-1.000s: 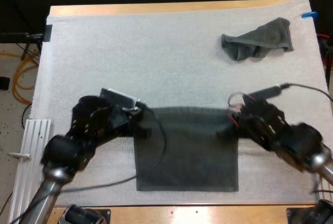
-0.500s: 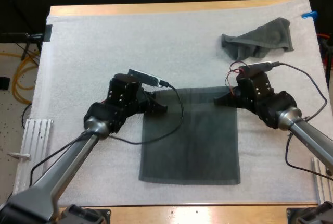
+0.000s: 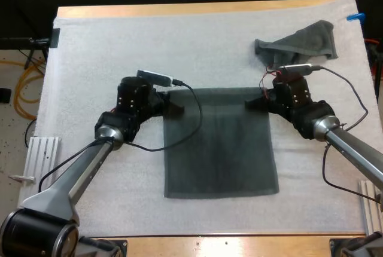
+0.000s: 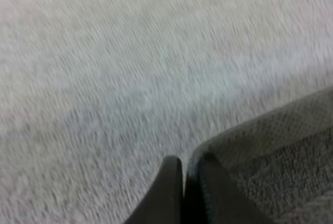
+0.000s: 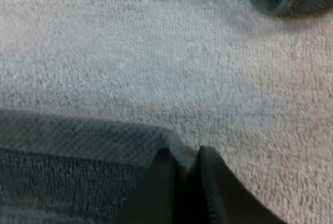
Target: Pick towel from pile fold and stack
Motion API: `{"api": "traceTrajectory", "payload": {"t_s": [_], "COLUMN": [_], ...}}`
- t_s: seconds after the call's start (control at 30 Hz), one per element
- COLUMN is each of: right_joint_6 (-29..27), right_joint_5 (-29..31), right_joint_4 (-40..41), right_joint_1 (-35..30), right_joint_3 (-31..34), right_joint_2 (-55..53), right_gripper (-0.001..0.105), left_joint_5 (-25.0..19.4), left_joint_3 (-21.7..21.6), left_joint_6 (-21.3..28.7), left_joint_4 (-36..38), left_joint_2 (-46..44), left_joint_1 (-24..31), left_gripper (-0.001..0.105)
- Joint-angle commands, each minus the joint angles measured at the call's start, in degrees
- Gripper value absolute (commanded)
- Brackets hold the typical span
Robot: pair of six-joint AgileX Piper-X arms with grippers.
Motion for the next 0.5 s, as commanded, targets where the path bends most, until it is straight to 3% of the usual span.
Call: {"api": "traceTrajectory", "payload": {"t_s": [0.0, 0.23, 0.3, 0.43, 0.47], "right_joint_6": [-0.54, -0.54, -0.54, -0.54, -0.54], "right_joint_5": [2.08, 2.17, 2.04, 2.05, 2.07], "right_joint_4": [-0.3, -2.13, -2.96, -5.25, -5.52], "right_joint_1": [-0.68, -0.69, -0.79, -0.79, -0.79], "right_joint_3": [-0.33, -0.33, -0.33, -0.33, -0.34], "right_joint_2": [-0.1, -0.11, -0.11, -0.11, -0.11], "right_gripper": [0.0, 0.003, 0.014, 0.05, 0.054], "left_joint_5": [-1.69, 1.14, 1.14, 1.14, 1.14], "left_joint_3": [-0.15, -0.26, -0.4, -0.39, -0.53], "left_joint_6": [-0.18, 2.02, 2.13, 2.38, 2.38], "left_joint_4": [-1.72, -5.85, -5.9, -6.14, -6.14], "left_joint_2": [-0.3, -0.3, -0.3, -0.3, -0.3], "left_joint_1": [0.83, 1.25, 1.25, 1.25, 1.25], "left_gripper": [0.0, 0.004, 0.009, 0.025, 0.028]}}
